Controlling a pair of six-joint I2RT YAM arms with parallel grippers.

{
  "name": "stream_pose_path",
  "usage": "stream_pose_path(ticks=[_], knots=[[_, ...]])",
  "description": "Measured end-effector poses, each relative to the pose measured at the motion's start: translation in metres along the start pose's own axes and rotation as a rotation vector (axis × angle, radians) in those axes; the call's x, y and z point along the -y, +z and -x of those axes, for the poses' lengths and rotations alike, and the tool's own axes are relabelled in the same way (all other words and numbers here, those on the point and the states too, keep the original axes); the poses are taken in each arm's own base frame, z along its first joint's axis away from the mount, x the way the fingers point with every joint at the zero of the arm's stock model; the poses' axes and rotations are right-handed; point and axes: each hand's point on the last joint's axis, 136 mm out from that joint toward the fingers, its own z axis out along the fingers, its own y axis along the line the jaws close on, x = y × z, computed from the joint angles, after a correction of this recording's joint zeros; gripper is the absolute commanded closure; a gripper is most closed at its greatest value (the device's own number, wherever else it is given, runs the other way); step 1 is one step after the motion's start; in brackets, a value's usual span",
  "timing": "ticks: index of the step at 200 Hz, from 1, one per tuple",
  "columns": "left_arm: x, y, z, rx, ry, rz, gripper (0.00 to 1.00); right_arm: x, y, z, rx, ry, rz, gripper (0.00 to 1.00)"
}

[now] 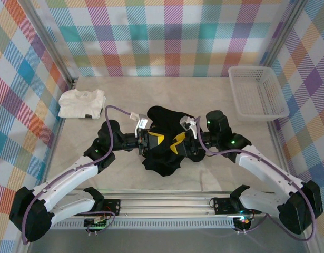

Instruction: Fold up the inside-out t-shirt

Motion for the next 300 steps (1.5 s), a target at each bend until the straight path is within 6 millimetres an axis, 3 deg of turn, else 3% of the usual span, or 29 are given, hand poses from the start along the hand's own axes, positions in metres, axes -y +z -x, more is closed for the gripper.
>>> stream_pose_path(ticks=[29, 44, 77, 87, 105, 120, 166, 185, 204, 235, 249, 260, 272, 287, 293, 300], knots=[[-0.003, -0.001, 0.0, 0.001, -0.003, 0.021, 1.0, -0.005, 0.002, 0.004, 0.012, -0.016, 0.028, 0.85], [-0.006, -0.001, 0.0, 0.005, -0.005, 0.036, 1.0, -0.006, 0.002, 0.005, 0.017, -0.019, 0.033, 1.0], [-0.014, -0.002, 0.001, 0.011, -0.013, 0.084, 1.0, -0.01, 0.0, 0.009, 0.03, -0.03, 0.038, 1.0], [-0.017, -0.002, 0.002, 0.011, -0.015, 0.105, 0.92, -0.014, -0.003, 0.011, 0.04, -0.036, 0.039, 1.0], [-0.027, -0.004, 0.004, 0.02, -0.02, 0.17, 0.65, -0.021, -0.007, 0.021, 0.075, -0.055, 0.05, 1.0], [-0.042, -0.009, 0.006, 0.031, -0.023, 0.264, 0.5, -0.028, -0.01, 0.033, 0.105, -0.064, 0.065, 1.0], [-0.068, -0.033, 0.0, 0.027, -0.021, 0.48, 0.34, -0.036, -0.015, 0.083, 0.22, -0.065, 0.063, 1.0], [-0.061, -0.047, 0.007, 0.059, -0.003, 0.511, 0.29, -0.033, -0.012, 0.097, 0.242, -0.049, 0.026, 1.0], [-0.042, -0.057, 0.02, 0.112, 0.033, 0.473, 0.26, -0.031, -0.004, 0.106, 0.244, -0.034, -0.001, 1.0], [-0.016, -0.051, 0.021, 0.11, 0.087, 0.383, 0.24, -0.023, 0.01, 0.109, 0.227, 0.001, -0.02, 1.0], [-0.013, -0.041, 0.014, 0.072, 0.102, 0.361, 0.28, -0.019, 0.016, 0.105, 0.211, 0.022, -0.02, 1.0], [-0.015, -0.034, 0.011, 0.046, 0.109, 0.358, 0.37, -0.017, 0.019, 0.103, 0.202, 0.041, -0.019, 1.0], [-0.023, -0.024, 0.007, 0.018, 0.108, 0.364, 0.56, -0.016, 0.02, 0.102, 0.198, 0.055, -0.019, 1.0], [-0.035, -0.017, 0.001, -0.008, 0.09, 0.384, 0.93, -0.017, 0.02, 0.102, 0.198, 0.067, -0.013, 1.0], [-0.037, -0.015, -0.001, -0.013, 0.088, 0.388, 1.0, -0.017, 0.02, 0.102, 0.197, 0.07, -0.01, 1.0], [-0.039, -0.013, -0.001, -0.012, 0.089, 0.389, 1.0, -0.017, 0.02, 0.102, 0.196, 0.073, -0.01, 0.95]])
